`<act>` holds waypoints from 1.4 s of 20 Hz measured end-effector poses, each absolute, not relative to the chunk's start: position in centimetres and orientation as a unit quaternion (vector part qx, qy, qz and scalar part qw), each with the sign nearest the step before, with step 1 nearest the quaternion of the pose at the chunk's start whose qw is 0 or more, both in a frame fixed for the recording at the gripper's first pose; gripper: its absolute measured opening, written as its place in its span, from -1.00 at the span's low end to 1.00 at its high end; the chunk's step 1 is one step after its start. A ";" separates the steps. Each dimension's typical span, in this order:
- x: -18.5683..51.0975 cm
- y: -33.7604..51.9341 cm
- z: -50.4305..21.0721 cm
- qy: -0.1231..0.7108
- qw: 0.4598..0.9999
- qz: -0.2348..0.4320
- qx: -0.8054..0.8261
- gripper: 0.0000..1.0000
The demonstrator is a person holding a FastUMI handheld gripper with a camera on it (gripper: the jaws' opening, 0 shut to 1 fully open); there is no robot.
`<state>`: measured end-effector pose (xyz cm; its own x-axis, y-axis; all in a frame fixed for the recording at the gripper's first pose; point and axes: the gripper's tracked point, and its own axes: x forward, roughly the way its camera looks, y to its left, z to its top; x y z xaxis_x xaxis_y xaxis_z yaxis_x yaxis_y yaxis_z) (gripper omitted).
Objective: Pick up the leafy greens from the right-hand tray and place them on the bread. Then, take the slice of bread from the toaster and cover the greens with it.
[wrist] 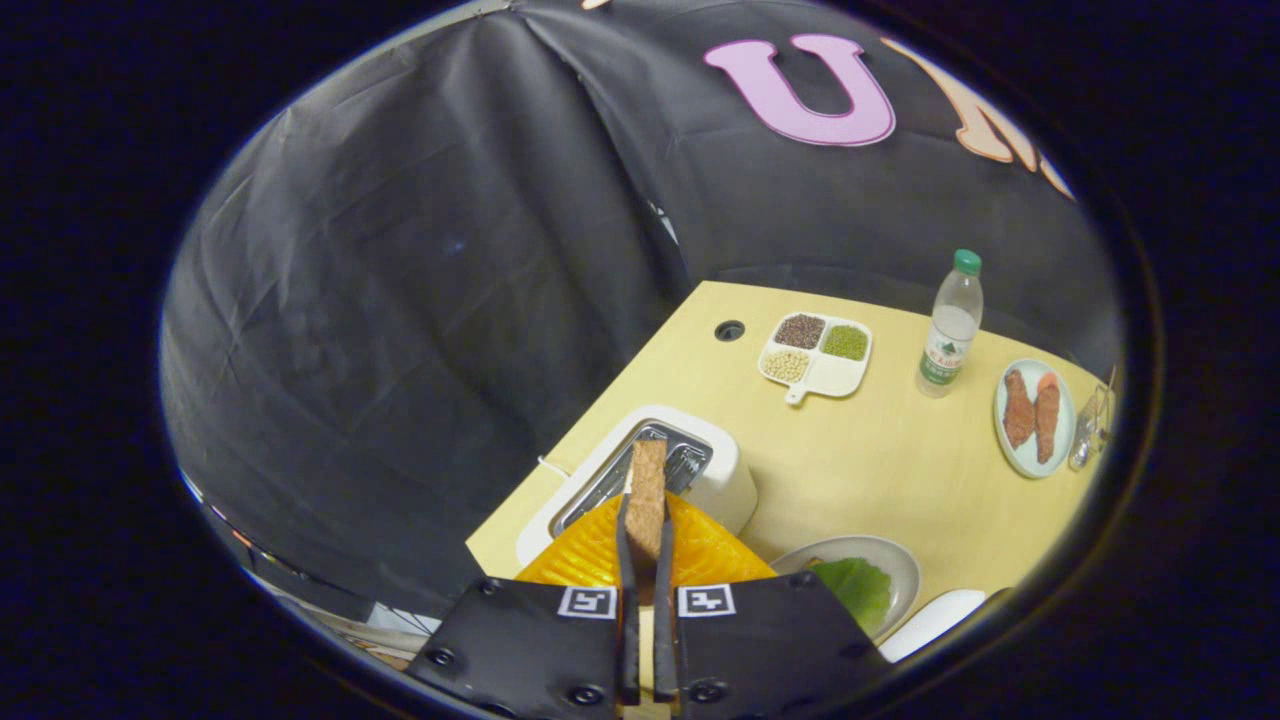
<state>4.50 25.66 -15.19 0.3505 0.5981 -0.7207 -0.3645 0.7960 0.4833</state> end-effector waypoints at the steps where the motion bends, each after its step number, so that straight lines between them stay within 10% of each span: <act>1: 4.4 25.1 -14.9 0.484 0.815 0.294 0.124 -0.83; 28: -0.1 13.5 -25.3 0.525 0.810 0.195 0.172 -0.83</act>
<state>-0.10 13.51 -25.34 0.3720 0.4974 -0.7838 -0.1357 0.8644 0.4842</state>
